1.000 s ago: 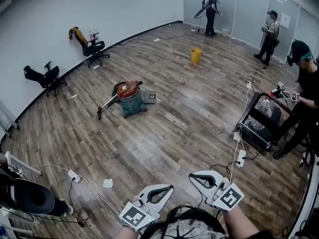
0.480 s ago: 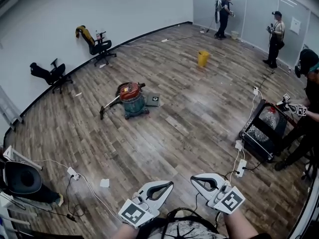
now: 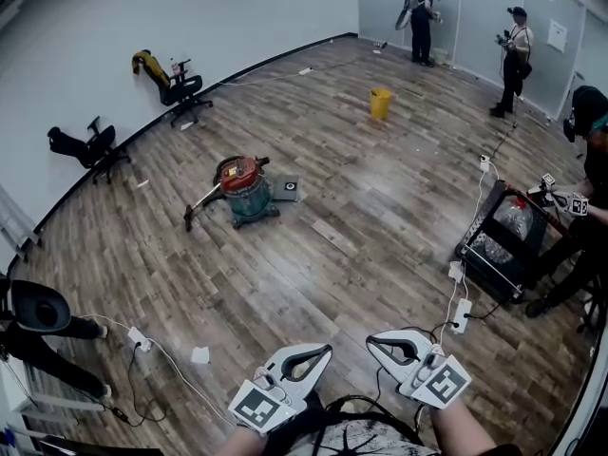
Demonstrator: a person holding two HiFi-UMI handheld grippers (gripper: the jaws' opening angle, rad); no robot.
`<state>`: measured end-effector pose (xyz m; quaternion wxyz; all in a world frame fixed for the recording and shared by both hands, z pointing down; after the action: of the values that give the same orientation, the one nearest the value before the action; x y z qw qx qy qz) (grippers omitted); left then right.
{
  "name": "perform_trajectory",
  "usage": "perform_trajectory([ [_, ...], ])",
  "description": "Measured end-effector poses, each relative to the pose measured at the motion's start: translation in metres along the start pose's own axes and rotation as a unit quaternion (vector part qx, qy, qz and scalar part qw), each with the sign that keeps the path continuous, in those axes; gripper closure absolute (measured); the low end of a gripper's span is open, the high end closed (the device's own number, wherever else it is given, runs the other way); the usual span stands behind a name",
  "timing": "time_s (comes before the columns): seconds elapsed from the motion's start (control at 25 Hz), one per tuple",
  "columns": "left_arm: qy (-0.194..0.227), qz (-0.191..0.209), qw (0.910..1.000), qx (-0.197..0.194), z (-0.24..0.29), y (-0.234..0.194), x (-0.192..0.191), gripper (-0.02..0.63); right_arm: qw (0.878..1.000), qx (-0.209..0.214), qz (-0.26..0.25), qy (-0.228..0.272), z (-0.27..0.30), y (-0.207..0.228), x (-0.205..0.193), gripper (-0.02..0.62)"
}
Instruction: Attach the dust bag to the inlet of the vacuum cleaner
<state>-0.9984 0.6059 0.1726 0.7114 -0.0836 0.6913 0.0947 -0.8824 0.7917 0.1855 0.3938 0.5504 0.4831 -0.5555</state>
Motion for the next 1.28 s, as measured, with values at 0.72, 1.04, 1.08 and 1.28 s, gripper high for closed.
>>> perform_trajectory([
  [0.72,0.004,-0.002,0.9940,-0.110,0.103,-0.175,-0.008,0.604,0.995,-0.095,0.006,-0.030,0.107,0.125,-0.019,0.589],
  [1.04,-0.001,-0.004,0.9908,-0.135,0.121,-0.235,-0.013,0.604,0.994,-0.109,-0.004,-0.023,0.158,0.165,-0.028,0.589],
  [1.08,0.004,-0.011,0.9909,-0.134,0.120,-0.241,-0.014,0.604,0.994,-0.109,-0.007,-0.023,0.165,0.169,-0.029,0.589],
  [1.28,0.008,-0.019,0.9908,-0.134,0.116,-0.266,-0.018,0.604,0.994,-0.104,-0.011,-0.021,0.197,0.181,-0.029,0.589],
])
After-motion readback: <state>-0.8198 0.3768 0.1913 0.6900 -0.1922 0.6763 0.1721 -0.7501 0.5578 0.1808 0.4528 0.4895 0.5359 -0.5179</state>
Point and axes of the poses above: the fingertips, and each gripper's own axes: z forward along the fingers, y to its right, x out of its top, the point moved 10 cm from there along -z, backward along the fingers, and after that the axes turned 14 degrees about x, right-handed, at the moved point
